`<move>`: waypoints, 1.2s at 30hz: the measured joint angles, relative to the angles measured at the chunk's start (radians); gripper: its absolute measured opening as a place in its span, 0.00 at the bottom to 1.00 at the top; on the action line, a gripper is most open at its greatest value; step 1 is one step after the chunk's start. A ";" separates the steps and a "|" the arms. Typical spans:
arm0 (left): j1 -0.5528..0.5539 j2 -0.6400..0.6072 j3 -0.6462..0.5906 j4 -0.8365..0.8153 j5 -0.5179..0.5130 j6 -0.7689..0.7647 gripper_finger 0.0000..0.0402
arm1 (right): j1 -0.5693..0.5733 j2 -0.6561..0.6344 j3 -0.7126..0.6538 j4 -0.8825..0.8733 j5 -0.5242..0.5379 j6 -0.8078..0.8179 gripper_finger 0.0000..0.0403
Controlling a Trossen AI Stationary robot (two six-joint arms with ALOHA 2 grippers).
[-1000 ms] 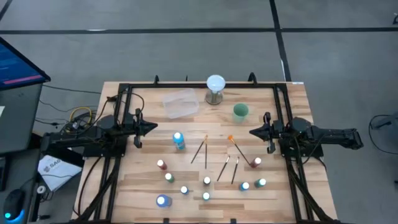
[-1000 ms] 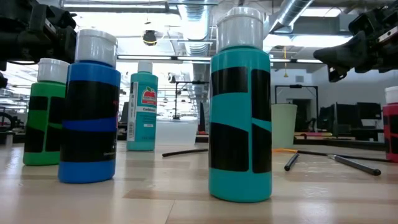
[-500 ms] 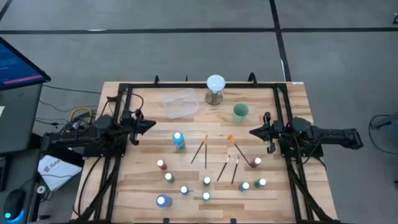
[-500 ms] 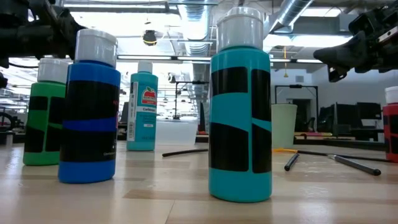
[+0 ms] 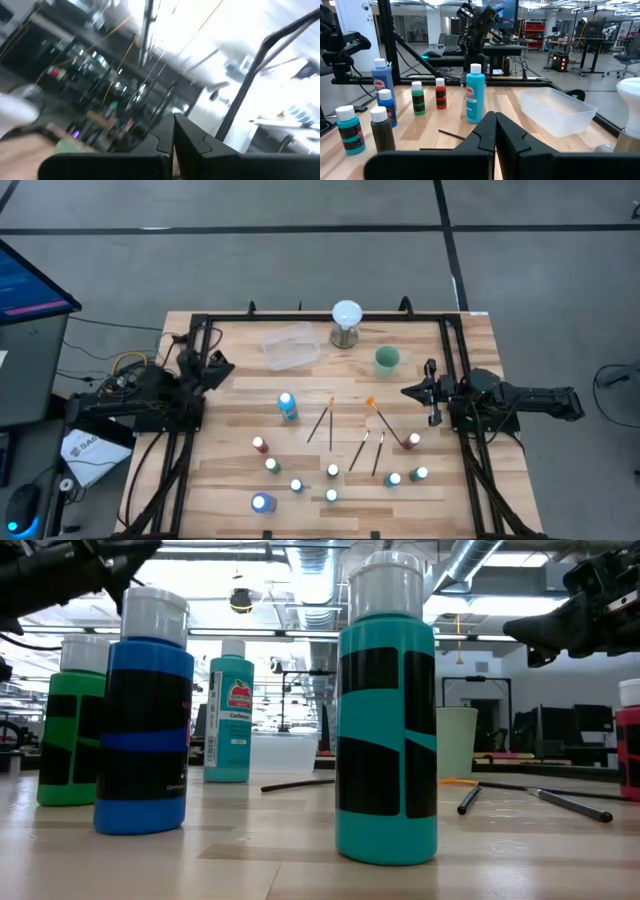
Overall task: Pick & Place Paint Supplies
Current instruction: Put the big light blue paint bottle into the transparent bin
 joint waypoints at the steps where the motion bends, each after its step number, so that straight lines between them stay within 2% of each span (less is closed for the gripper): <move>1: 0.000 0.001 0.000 0.026 -0.012 -0.018 0.01 | 0.000 0.000 0.000 0.000 0.000 0.000 0.00; 8: 0.000 0.027 0.000 0.232 -0.167 -0.181 0.01 | 0.000 0.000 0.000 0.000 0.001 0.000 0.00; 13: 0.000 0.034 0.000 0.282 -0.167 -0.209 0.01 | 0.009 0.000 0.000 0.009 0.002 0.010 0.00; 17: 0.000 0.035 0.008 0.286 -0.168 -0.264 0.01 | 0.018 0.000 0.000 0.038 0.002 0.108 0.00; 21: 0.000 0.082 0.084 0.295 -0.142 -0.325 0.01 | 0.017 0.000 0.000 0.043 0.002 0.113 0.00; 29: 0.000 0.357 0.314 0.290 -0.085 -0.214 0.03 | 0.017 0.000 0.000 0.047 0.002 0.113 0.00; 36: -0.016 0.646 0.580 0.291 0.107 -0.056 0.19 | 0.017 0.000 0.000 0.049 0.002 0.113 0.00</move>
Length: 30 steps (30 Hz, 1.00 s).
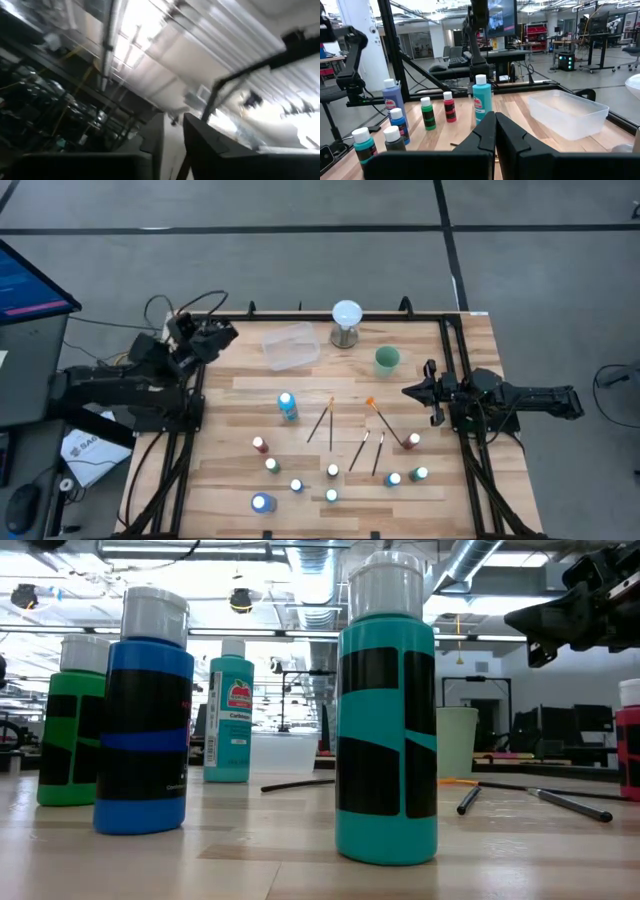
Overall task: Pick & Place Paint Supplies
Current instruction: Put the big light blue paint bottle into the transparent bin
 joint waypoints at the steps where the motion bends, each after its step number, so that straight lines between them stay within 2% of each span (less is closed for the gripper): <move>1: -0.009 0.036 0.039 -0.001 0.011 0.020 0.22 | 0.000 0.000 0.000 0.000 0.000 0.000 0.00; 4: -0.023 0.132 0.150 -0.009 0.034 0.067 0.31 | 0.000 0.000 0.000 0.001 0.000 0.000 0.00; 6: -0.022 0.180 0.216 -0.012 0.088 0.106 0.36 | 0.000 0.000 0.000 0.001 0.000 0.000 0.00; 8: -0.018 0.210 0.273 -0.068 0.115 0.135 0.40 | 0.000 0.000 0.000 0.001 0.000 0.000 0.00; 16: -0.016 0.224 0.463 -0.718 0.115 0.307 0.45 | 0.000 0.000 0.000 0.001 0.000 0.000 0.00; 18: -0.016 0.223 0.479 -0.800 0.115 0.378 0.46 | 0.000 0.000 0.000 0.001 0.000 0.000 0.00; 23: -0.016 0.204 0.482 -0.857 0.079 0.504 0.48 | 0.000 0.000 0.000 0.001 0.000 0.000 0.00; 30: -0.016 0.187 0.481 -0.959 0.024 0.543 0.50 | 0.000 0.000 0.000 0.001 0.000 0.000 0.00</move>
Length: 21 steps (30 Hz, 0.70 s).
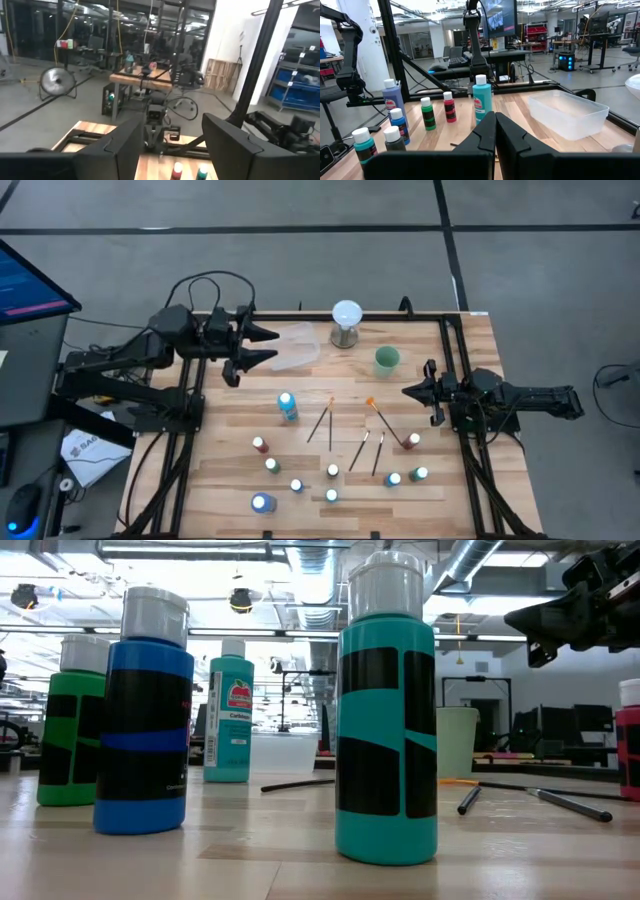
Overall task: Pick & Place Paint Supplies
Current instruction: Put the big light blue paint bottle into the transparent bin
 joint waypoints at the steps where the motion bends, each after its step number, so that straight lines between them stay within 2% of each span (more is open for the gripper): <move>1: 0.000 0.000 0.000 -0.014 -0.001 0.001 0.50 | 0.000 0.000 0.000 0.000 0.000 0.000 0.00; 11: 0.000 0.000 -0.034 -0.087 -0.005 0.026 0.49 | -0.002 0.000 0.000 -0.001 0.000 0.000 0.00; 21: -0.009 0.000 -0.220 -0.082 -0.005 0.054 0.49 | -0.002 0.000 0.000 -0.048 0.000 0.000 0.00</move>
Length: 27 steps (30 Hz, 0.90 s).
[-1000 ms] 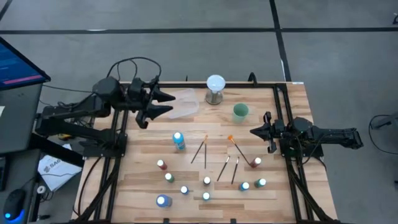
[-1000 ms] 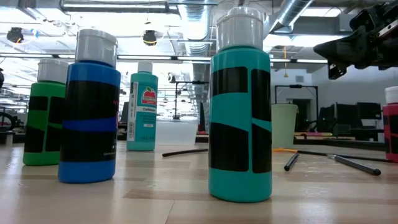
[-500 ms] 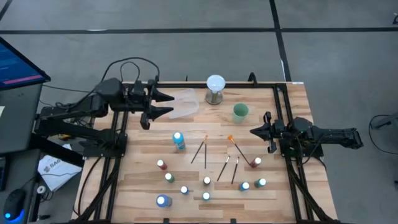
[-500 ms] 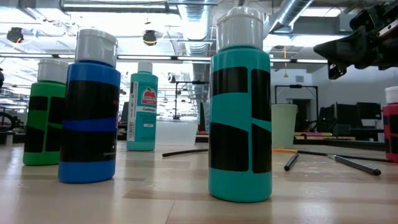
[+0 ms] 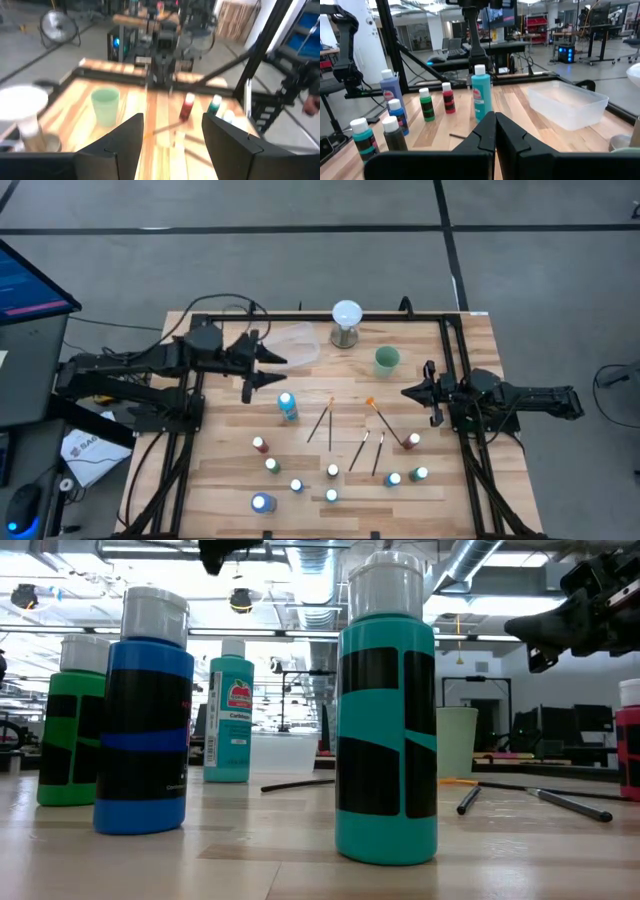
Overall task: Pick & Place Paint Supplies
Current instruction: Put the big light blue paint bottle into the transparent bin
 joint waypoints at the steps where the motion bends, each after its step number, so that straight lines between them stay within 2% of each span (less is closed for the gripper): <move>1: 0.000 0.000 -0.020 0.004 -0.002 0.000 0.49 | 0.000 0.000 0.000 0.000 0.000 0.000 0.00; 10: 0.000 0.000 -0.183 0.056 -0.023 -0.006 0.49 | 0.000 0.000 0.000 -0.001 0.000 0.000 0.00; 16: -0.016 0.000 -0.236 0.118 -0.027 -0.005 0.49 | 0.000 0.000 0.000 -0.001 0.000 0.000 0.00; 20: -0.060 0.020 -0.251 0.115 -0.033 0.049 0.49 | 0.000 0.000 0.000 -0.001 0.000 0.000 0.00; 27: -0.144 0.096 -0.255 0.127 -0.149 0.102 0.50 | 0.000 0.000 0.000 -0.001 0.000 0.000 0.00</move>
